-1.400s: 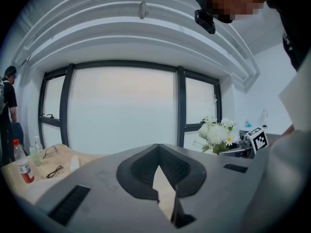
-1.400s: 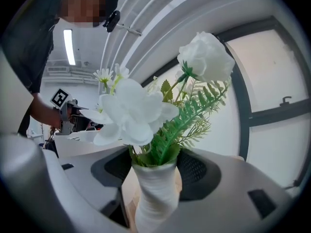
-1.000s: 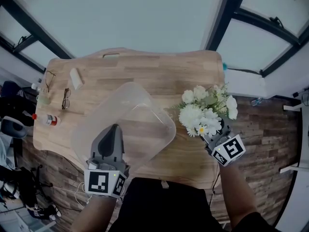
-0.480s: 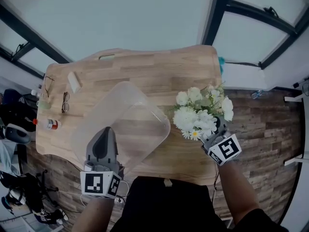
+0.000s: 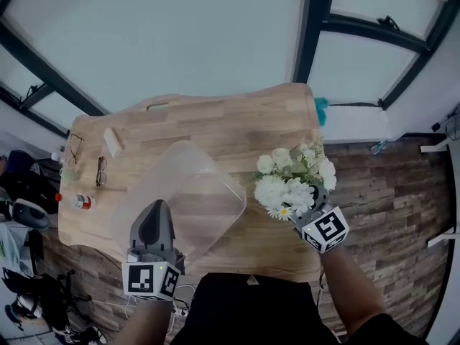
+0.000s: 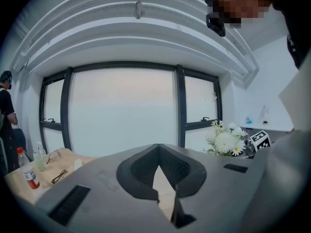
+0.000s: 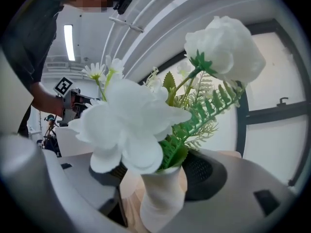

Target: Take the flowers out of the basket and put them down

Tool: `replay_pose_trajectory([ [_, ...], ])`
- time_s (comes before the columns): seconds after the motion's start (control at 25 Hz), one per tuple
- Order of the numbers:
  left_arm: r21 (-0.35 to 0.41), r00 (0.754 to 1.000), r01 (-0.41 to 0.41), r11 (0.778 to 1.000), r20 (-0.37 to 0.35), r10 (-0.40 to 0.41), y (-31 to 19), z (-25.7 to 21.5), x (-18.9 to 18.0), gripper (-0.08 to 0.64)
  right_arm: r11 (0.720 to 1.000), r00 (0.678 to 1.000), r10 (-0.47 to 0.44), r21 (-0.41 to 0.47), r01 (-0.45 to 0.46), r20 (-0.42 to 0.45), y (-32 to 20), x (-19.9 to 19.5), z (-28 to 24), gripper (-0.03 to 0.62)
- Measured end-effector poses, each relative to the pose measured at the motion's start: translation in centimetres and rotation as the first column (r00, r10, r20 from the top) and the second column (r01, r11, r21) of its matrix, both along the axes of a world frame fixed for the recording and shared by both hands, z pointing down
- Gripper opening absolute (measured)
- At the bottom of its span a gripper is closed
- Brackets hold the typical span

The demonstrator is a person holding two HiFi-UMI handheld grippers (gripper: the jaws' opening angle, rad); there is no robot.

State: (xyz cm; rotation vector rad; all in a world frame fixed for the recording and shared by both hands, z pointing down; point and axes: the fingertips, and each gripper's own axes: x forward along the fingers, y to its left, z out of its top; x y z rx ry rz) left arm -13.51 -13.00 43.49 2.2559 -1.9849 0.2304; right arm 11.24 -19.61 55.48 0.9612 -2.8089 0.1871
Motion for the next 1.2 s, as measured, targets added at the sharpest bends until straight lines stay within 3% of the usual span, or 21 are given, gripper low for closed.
replay_pose_trajectory([
  [0.6,0.060,0.998,-0.065,0.996,-0.011,0.066,-1.9,-2.3,2.0,0.005,0.994,0.994,0.094,-0.042,-0.096,-0.053,0.7,2.1,-0.2,0.339],
  [1.2,0.059,0.995,-0.097,0.994,-0.017,0.098,-2.3,-1.5,3.4,0.005,0.980,0.983,0.185,-0.067,-0.185,-0.007,3.3,6.1,-2.1,0.339],
])
